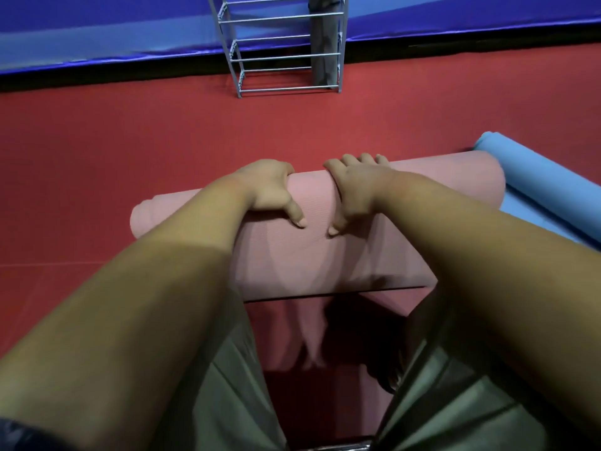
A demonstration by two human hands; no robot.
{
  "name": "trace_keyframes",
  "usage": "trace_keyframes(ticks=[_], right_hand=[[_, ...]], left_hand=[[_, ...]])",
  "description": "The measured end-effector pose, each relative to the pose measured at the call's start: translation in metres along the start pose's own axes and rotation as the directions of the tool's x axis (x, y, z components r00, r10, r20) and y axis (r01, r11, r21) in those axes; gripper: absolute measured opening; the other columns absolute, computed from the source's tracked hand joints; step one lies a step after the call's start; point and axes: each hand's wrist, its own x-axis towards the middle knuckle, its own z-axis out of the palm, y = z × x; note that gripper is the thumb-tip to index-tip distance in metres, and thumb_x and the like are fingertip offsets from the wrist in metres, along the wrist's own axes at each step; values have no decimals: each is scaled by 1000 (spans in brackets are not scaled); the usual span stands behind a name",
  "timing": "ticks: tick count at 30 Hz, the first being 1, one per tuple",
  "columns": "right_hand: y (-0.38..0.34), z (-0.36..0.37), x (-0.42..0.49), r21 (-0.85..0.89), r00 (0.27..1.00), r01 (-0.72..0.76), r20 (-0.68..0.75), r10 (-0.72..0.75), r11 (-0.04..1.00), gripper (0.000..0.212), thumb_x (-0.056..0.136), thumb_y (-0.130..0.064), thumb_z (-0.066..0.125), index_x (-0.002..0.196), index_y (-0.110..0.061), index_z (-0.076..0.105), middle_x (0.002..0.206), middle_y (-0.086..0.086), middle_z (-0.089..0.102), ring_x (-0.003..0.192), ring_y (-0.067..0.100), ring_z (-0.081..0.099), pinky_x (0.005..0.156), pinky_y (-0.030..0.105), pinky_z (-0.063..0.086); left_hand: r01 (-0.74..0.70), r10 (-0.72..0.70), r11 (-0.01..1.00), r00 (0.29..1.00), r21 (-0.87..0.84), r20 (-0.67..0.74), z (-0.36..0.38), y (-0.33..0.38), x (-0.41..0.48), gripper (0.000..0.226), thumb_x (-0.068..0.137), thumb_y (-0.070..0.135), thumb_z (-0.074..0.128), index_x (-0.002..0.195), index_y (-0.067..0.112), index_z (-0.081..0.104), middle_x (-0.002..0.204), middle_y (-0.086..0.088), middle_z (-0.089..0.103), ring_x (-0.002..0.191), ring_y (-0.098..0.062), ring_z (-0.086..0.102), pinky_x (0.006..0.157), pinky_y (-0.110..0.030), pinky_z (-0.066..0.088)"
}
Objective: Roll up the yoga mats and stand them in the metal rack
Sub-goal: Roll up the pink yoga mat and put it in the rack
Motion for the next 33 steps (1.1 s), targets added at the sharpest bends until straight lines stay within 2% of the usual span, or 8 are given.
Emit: trace_keyframes(ticks=[3,8,12,15,19,25,30,33], right_hand=[[-3,-1,4,-3,1000,10,-10,-10,1000,127,49,-74,93,153,-25,38,153,1,49,140,36,47,116,58,36],[-3,-5,12,78,997,-18,73,12,997,100,33,-69,94,115,-28,56,113,-3,66,104,30,65,92,46,58],[2,-1,23,144,994,-8,112,-8,990,94,39,-60,100,119,-28,61,104,-3,69,99,28,66,91,42,60],[10,4,32,211,988,-12,154,-21,977,78,42,-57,101,106,-26,70,95,-4,75,91,23,72,87,38,61],[18,6,36,282,983,-29,180,-23,959,67,47,-54,102,99,-22,74,91,-4,78,86,20,73,84,33,60],[15,9,43,271,977,21,200,-78,962,78,49,-57,101,111,-23,69,103,-3,75,96,22,70,89,35,57],[4,20,47,183,977,107,163,-138,977,127,52,-67,98,155,-22,39,145,7,57,129,32,56,111,46,48],[-9,27,45,37,990,112,83,-115,993,141,46,-79,92,160,-26,28,153,5,47,138,38,49,113,54,44]], left_hand=[[5,-4,1000,999,-26,38,0,-4,3,89,42,65,99,115,28,66,102,6,71,94,-21,67,91,-42,58],[1,0,1000,997,-8,80,5,-1,6,97,38,72,93,120,30,64,106,8,70,97,-21,67,93,-43,58],[-4,-1,998,995,57,99,6,0,6,112,38,81,86,135,34,56,122,7,66,109,-25,64,98,-46,55],[-51,38,982,996,182,76,10,2,3,127,39,87,86,147,31,47,138,5,56,123,-27,58,101,-46,51],[-93,84,929,996,359,40,22,7,-2,127,39,79,95,138,20,42,141,-2,53,127,-33,55,97,-49,49],[-122,133,936,991,330,-10,21,2,5,104,46,68,98,122,19,47,127,-4,61,115,-35,62,91,-43,53],[-75,59,977,995,201,86,13,-10,15,95,41,65,99,109,22,50,107,1,61,94,-30,61,84,-39,55],[-42,26,987,994,153,111,10,-16,18,95,34,70,96,107,24,55,99,7,61,91,-26,64,83,-39,58]])
